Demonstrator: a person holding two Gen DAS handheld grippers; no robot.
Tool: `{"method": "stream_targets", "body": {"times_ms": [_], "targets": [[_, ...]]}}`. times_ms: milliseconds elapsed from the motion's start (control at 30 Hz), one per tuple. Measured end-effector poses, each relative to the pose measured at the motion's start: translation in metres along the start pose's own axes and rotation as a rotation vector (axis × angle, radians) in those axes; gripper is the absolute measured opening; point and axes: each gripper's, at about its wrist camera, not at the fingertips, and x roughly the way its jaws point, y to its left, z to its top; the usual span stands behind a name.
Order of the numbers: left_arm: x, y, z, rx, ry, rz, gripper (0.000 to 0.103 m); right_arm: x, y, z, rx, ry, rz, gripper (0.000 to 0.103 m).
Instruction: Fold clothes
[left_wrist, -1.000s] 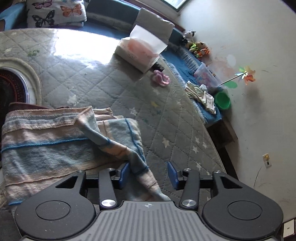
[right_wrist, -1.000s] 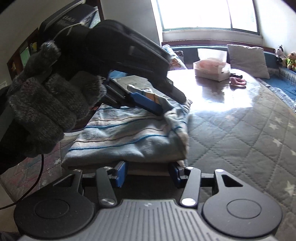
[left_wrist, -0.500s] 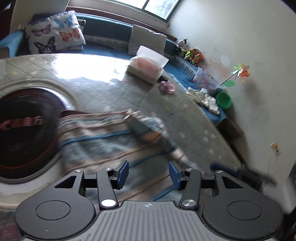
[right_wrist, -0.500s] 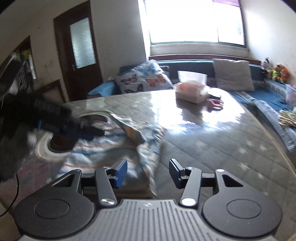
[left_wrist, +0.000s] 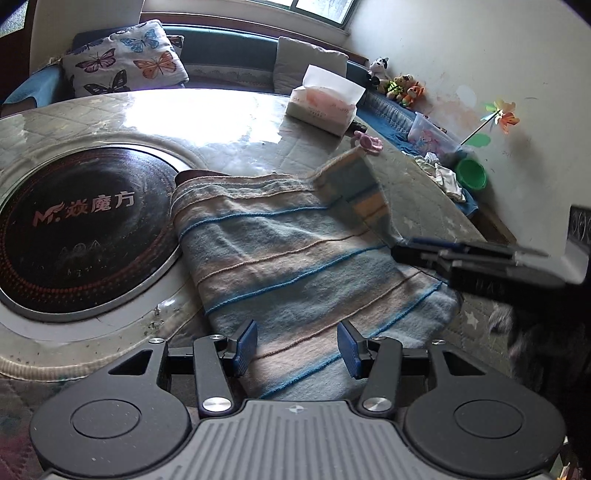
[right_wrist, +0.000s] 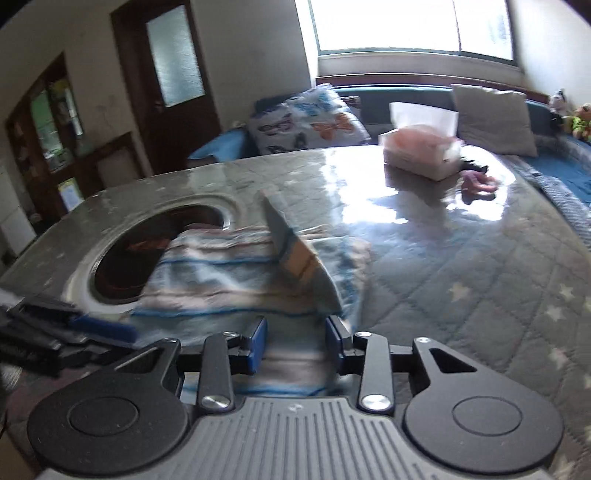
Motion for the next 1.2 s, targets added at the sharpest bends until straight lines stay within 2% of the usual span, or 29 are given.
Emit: {"method": "stream_targets", "body": {"times_ms": [233, 567, 800, 867, 967, 1033, 1200], "targets": [[0.003, 0.009, 0.008, -0.013, -0.003, 0.002, 0.051, 0.008, 0.002, 0.021, -0.052, -0.009, -0.006, 0.036], [0.009, 0.029, 0.025, -0.034, -0.006, 0.026, 0.050, 0.045, -0.012, 0.038, -0.052, 0.042, 0.002, 0.035], [0.022, 0.034, 0.059, -0.015, -0.061, 0.049, 0.049, 0.069, -0.019, 0.048, -0.060, 0.079, 0.004, 0.036], [0.032, 0.036, 0.069, -0.005, -0.072, 0.059, 0.044, 0.075, -0.018, 0.049, -0.072, 0.090, 0.002, 0.036], [0.050, 0.046, 0.078, -0.012, -0.046, 0.093, 0.036, 0.086, -0.023, 0.049, -0.063, 0.105, 0.004, 0.036], [0.061, 0.055, 0.081, -0.023, -0.022, 0.116, 0.026, 0.087, -0.023, 0.049, -0.070, 0.107, 0.007, 0.036], [0.056, 0.052, 0.086, -0.013, -0.048, 0.119, 0.026, 0.086, -0.025, 0.051, -0.084, 0.113, 0.012, 0.035]]}}
